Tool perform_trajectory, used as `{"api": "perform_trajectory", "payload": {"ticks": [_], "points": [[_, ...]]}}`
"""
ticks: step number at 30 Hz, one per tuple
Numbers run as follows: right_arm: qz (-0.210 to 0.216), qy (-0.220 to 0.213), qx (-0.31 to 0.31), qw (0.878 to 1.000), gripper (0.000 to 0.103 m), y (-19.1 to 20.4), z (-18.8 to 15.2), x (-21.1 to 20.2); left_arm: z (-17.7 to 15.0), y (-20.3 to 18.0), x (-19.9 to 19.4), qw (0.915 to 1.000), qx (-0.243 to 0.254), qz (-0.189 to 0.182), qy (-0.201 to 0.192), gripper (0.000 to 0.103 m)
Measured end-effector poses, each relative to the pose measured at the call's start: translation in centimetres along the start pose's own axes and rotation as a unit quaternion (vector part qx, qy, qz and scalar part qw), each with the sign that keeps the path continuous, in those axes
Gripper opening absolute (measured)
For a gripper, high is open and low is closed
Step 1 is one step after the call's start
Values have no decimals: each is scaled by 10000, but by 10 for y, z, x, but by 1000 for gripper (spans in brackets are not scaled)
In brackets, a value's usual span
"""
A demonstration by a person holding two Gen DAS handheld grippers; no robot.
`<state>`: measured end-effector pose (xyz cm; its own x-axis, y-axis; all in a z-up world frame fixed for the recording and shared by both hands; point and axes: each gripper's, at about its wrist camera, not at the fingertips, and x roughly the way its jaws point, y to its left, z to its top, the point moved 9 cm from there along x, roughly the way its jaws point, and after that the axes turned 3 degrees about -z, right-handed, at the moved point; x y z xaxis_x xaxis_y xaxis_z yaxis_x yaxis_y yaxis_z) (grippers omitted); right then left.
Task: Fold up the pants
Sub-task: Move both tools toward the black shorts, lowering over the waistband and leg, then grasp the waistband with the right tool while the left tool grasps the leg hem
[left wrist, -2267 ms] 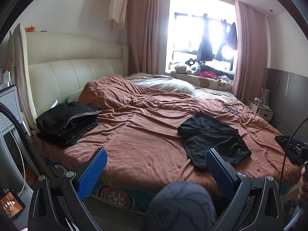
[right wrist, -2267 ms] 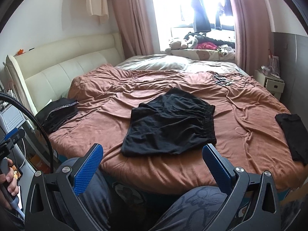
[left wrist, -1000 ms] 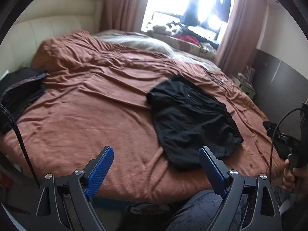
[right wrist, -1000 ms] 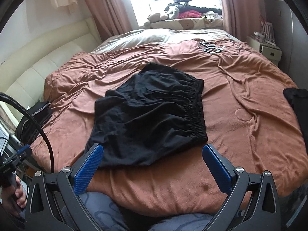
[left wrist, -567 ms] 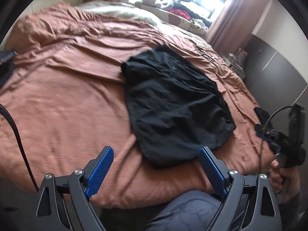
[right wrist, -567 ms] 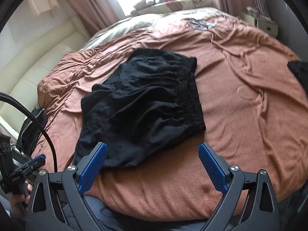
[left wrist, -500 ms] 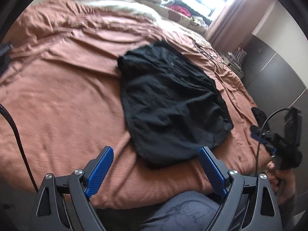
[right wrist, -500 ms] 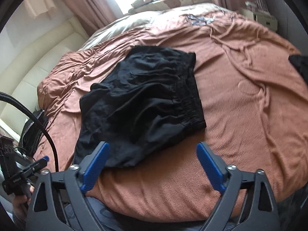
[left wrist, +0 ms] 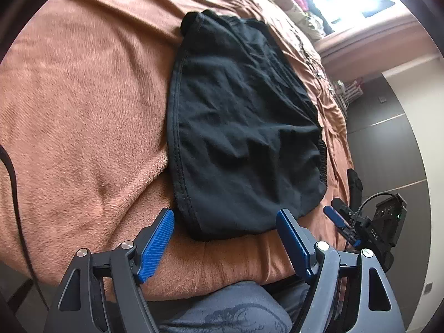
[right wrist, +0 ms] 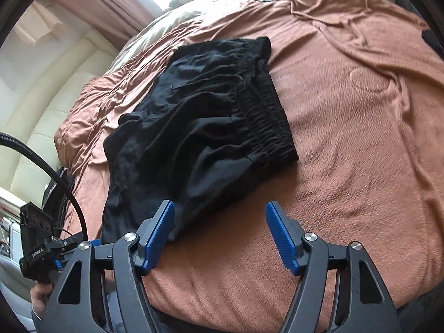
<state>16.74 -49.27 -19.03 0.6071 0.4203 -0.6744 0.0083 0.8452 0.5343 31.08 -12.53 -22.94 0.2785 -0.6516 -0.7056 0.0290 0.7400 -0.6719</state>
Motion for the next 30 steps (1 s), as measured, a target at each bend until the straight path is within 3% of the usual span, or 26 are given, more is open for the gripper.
{"api": "perform_trajectory", "payload": {"ticks": [12, 16, 19, 22, 24, 25, 26, 30], "points": [[408, -6, 575, 9975, 67, -20, 14, 26, 20, 8, 22, 9991, -270, -327, 62, 76], [576, -58, 698, 9959, 66, -22, 17, 31, 9, 6, 18, 9979, -387, -489, 157, 65], [649, -52, 758, 9950, 42, -22, 17, 38, -2, 6, 14, 9979, -411, -459, 194, 54], [743, -4, 859, 9935, 39, -24, 13, 43, -12, 6, 12, 9979, -412, -457, 217, 47], [679, -34, 819, 9943, 28, -23, 14, 43, -14, 10, 10, 9989, -352, -276, 151, 32], [659, -22, 795, 9947, 19, -23, 14, 43, -14, 14, 9, 9990, -384, -188, 123, 16], [634, -2, 784, 9949, 14, -23, 13, 43, -12, 15, 10, 9989, -421, -179, 102, 10], [661, -127, 741, 9950, 7, -15, 15, 36, -11, 7, -3, 9988, -330, -348, -85, 8]]}}
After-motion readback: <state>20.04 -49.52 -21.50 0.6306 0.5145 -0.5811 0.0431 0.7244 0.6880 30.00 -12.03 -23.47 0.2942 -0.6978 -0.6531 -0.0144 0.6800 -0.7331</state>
